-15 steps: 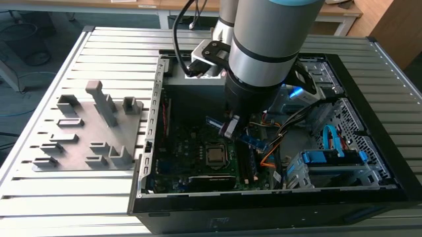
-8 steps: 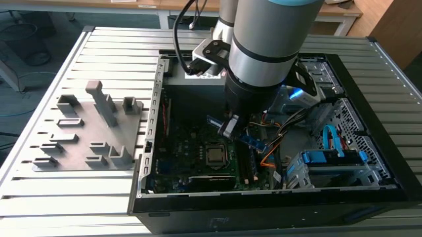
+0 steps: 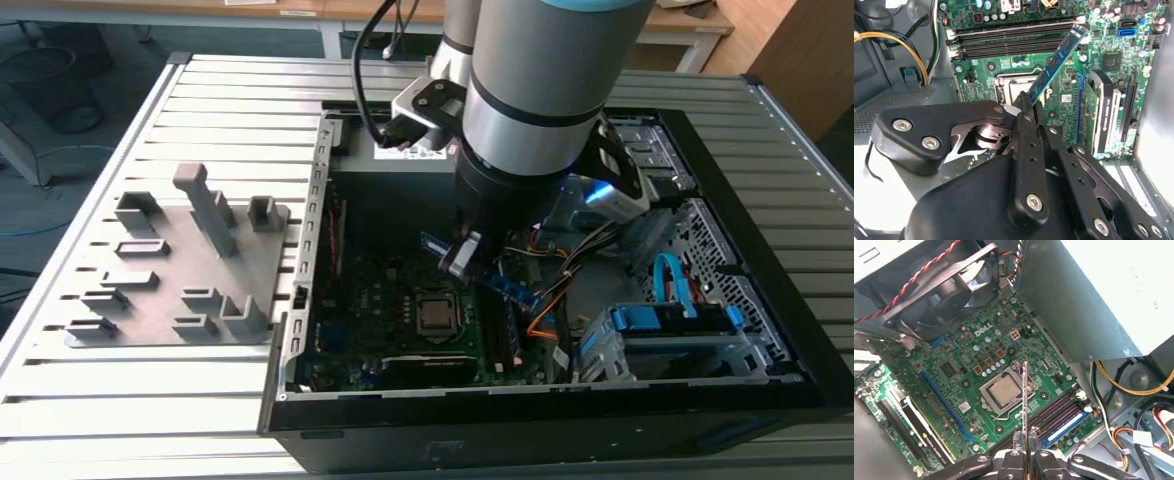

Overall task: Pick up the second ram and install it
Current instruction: 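Insert the second ram into the second slot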

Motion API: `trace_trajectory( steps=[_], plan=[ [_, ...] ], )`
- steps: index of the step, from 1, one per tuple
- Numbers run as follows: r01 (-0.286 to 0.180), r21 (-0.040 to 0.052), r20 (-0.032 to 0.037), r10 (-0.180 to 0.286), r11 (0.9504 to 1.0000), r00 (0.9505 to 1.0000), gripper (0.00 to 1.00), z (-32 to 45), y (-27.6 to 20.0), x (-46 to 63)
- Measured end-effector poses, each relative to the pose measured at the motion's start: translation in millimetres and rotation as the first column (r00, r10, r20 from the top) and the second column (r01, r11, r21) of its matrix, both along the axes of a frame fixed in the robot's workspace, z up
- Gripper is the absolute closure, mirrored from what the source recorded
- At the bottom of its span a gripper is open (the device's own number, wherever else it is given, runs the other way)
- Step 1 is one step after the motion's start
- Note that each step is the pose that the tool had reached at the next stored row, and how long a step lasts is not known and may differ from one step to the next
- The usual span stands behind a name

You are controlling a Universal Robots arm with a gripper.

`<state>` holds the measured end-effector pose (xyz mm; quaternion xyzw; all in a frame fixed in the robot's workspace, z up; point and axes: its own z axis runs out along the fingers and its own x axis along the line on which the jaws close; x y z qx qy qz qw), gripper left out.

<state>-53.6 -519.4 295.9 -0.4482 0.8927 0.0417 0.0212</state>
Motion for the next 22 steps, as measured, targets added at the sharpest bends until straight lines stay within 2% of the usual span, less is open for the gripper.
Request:
trace_trajectory(
  steps=[11,22],
  plan=[
    [0.064,-0.0003,0.0,-0.064,0.9979,0.9979,0.86,0.0,0.0,0.0],
    [0.124,-0.0004,0.0,-0.124,0.9923,0.9923,0.86,-0.1,0.0,0.0]
  ],
)
